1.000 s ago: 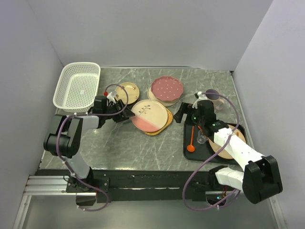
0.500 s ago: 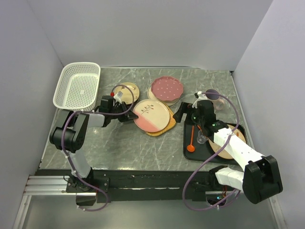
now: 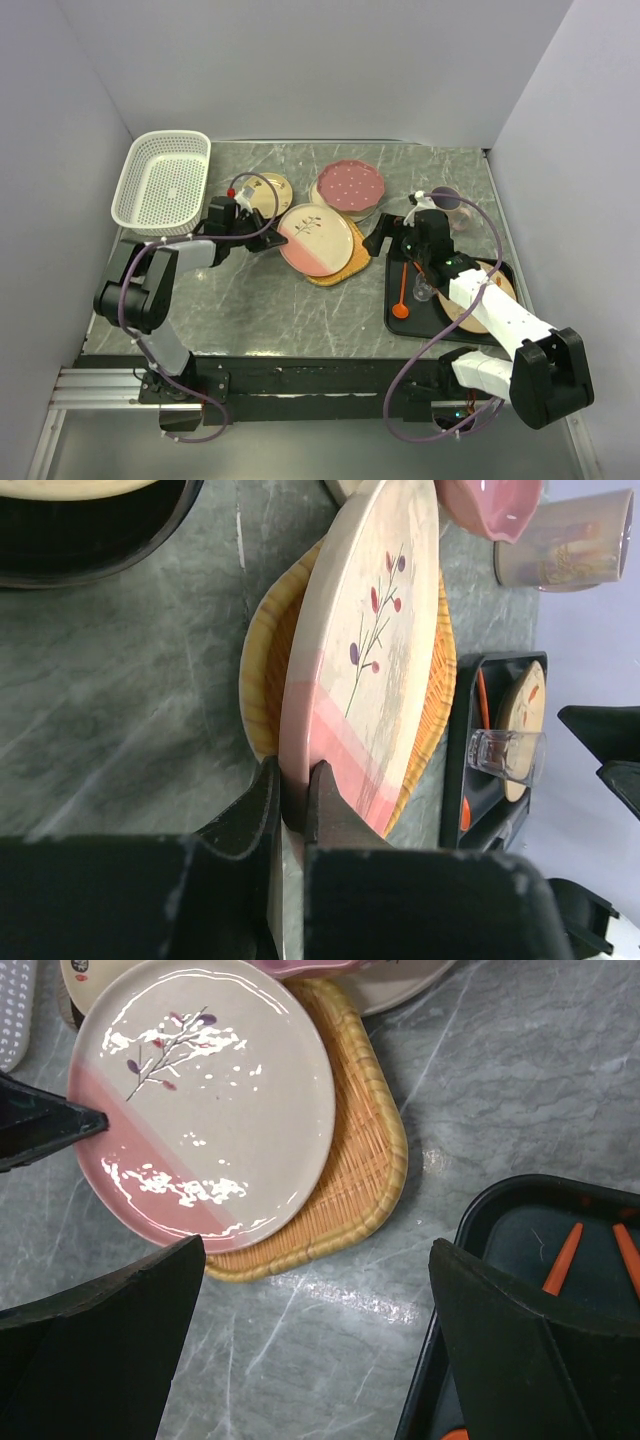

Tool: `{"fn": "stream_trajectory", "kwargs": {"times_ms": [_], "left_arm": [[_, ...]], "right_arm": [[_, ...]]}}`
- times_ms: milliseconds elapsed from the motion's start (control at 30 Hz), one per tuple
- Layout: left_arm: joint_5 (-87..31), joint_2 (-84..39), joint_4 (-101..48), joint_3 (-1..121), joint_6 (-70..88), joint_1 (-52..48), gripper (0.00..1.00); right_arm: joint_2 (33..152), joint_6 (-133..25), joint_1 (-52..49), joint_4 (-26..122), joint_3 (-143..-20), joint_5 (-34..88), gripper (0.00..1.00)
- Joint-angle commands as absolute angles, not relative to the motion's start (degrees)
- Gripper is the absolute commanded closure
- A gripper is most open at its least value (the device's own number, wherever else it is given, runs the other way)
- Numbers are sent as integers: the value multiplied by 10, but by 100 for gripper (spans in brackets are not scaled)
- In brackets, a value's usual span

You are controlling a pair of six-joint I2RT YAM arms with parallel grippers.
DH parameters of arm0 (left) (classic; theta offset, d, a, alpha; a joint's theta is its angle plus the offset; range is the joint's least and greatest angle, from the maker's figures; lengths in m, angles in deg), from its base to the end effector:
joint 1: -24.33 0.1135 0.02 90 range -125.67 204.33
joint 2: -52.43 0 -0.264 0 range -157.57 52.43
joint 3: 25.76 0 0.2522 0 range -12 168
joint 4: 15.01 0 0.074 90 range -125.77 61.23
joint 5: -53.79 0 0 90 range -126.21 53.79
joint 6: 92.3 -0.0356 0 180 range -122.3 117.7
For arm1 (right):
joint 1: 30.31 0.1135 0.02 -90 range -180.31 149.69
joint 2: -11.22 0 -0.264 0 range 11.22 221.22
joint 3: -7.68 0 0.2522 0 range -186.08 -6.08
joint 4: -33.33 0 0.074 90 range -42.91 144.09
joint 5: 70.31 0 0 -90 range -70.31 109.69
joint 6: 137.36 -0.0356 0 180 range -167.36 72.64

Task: Place the plates into the plastic bin on the countertop
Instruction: Pick up the plate at the center of the board.

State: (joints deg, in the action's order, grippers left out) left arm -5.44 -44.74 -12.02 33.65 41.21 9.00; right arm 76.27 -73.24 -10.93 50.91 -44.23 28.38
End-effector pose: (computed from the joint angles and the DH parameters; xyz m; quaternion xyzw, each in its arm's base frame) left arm 0.3214 -0.1070 0.1614 -0.0887 0.8586 -0.4243 0.2738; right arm 0.2323 0.0874 0.2397 0.0117 0.8674 0.2505 0.4298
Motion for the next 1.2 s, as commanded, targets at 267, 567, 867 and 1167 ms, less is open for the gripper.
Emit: {"fn": "stream_trajectory", "kwargs": {"times_ms": [267,567,867,1167], "left_arm": [[-76,-376,-126,305,372,89,99],[-67,-300,-103,266,387,113,99],[-57,-217,-78,234,410,147,99],[-32,-166,-64,223,437,194,99]], "right_arm": [[762,-734,-101,482,-435,292,0],[765,-734,-100,480,-431,294,0],[766,-734,-100,478,-428,294,0],[772,-733,-100,473,-419,294,0]]}}
